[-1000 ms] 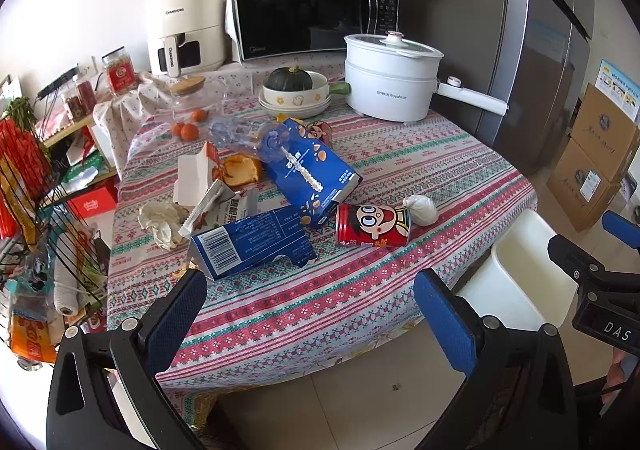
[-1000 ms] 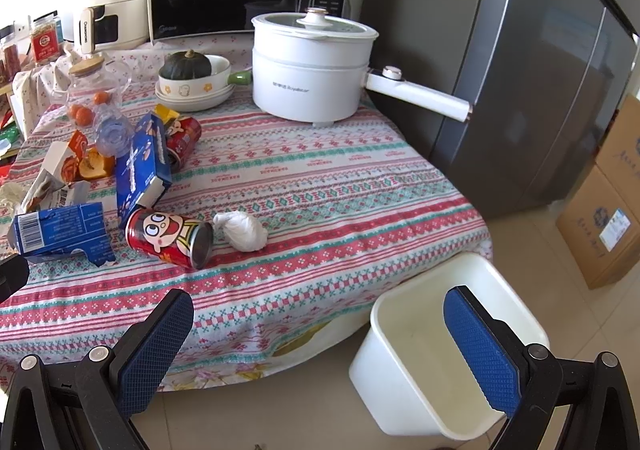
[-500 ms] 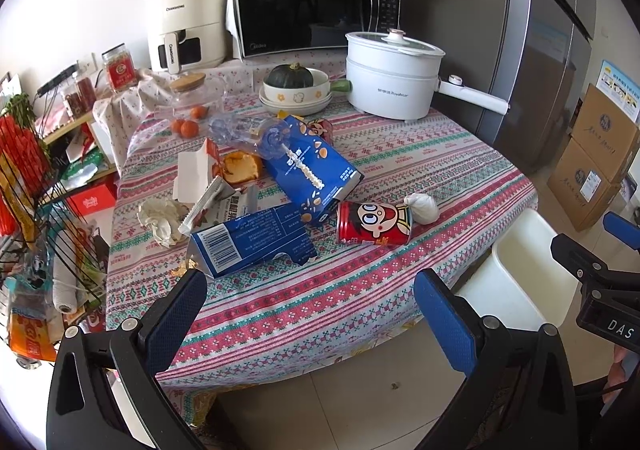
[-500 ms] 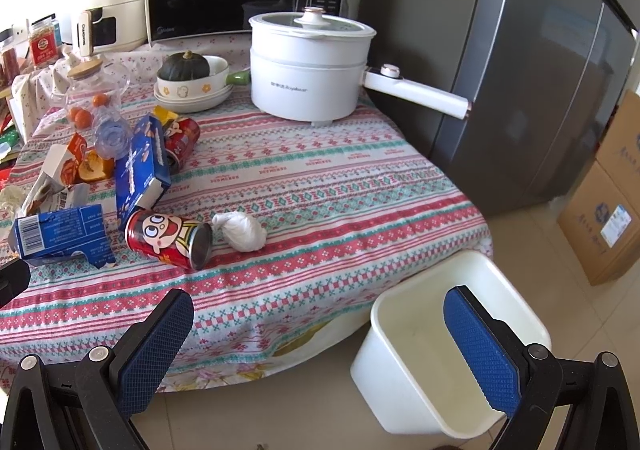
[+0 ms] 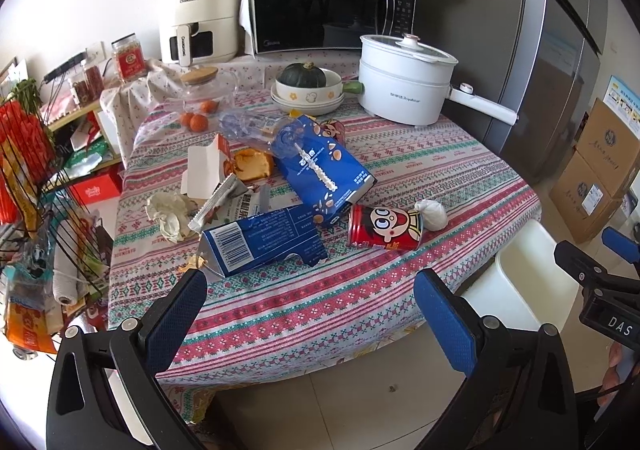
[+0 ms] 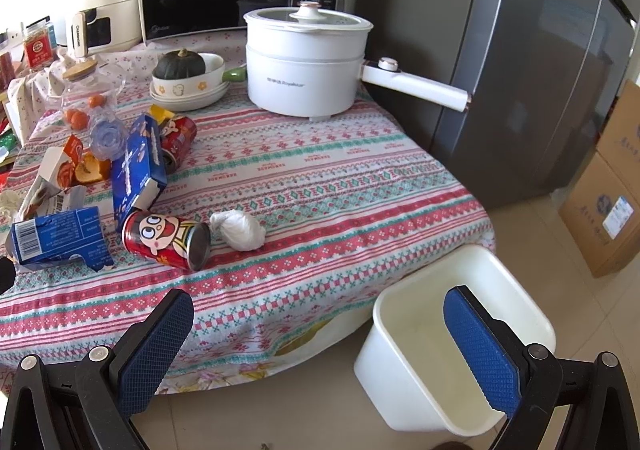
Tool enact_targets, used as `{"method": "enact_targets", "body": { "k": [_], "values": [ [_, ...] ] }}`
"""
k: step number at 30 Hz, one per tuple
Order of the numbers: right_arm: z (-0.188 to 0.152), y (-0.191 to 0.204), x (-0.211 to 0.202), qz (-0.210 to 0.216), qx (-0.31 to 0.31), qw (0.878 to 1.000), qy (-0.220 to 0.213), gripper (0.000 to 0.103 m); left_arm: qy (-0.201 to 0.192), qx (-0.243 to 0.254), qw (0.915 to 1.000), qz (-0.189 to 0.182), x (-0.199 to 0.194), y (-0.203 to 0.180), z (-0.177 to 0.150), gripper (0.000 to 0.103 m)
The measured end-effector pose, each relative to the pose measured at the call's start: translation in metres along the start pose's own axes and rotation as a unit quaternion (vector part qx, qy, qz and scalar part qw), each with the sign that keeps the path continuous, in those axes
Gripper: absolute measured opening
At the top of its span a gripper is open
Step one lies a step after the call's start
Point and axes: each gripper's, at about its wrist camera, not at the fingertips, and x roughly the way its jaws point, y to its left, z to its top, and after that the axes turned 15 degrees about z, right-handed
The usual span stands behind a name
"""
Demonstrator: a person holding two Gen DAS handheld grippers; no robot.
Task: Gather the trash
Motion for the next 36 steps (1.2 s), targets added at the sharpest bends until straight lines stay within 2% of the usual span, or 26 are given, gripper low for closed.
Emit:
{"method": "enact_targets", "body": {
  "k": [8,17,36],
  "values": [
    [0.006,-0.001,0.001,0.020,0.017,1.000,-0.002,0.103,0.005,-0.006,1.0000,-0.003,0.001,0.004,0.002,0.103],
    [0.005,0.006,0.011,0.030,0.014,0.999,0.020,0.103,0.008,-0.012,0.9999,-0.002,0.003,0.013,0.003,0.103],
    [0.005,0.012,0.010,0.024,-0.002,1.000,0.019,0.103,0.012,-0.013,0.9998,-0.003,0.006,0.014,0.001,0.103]
  ]
}}
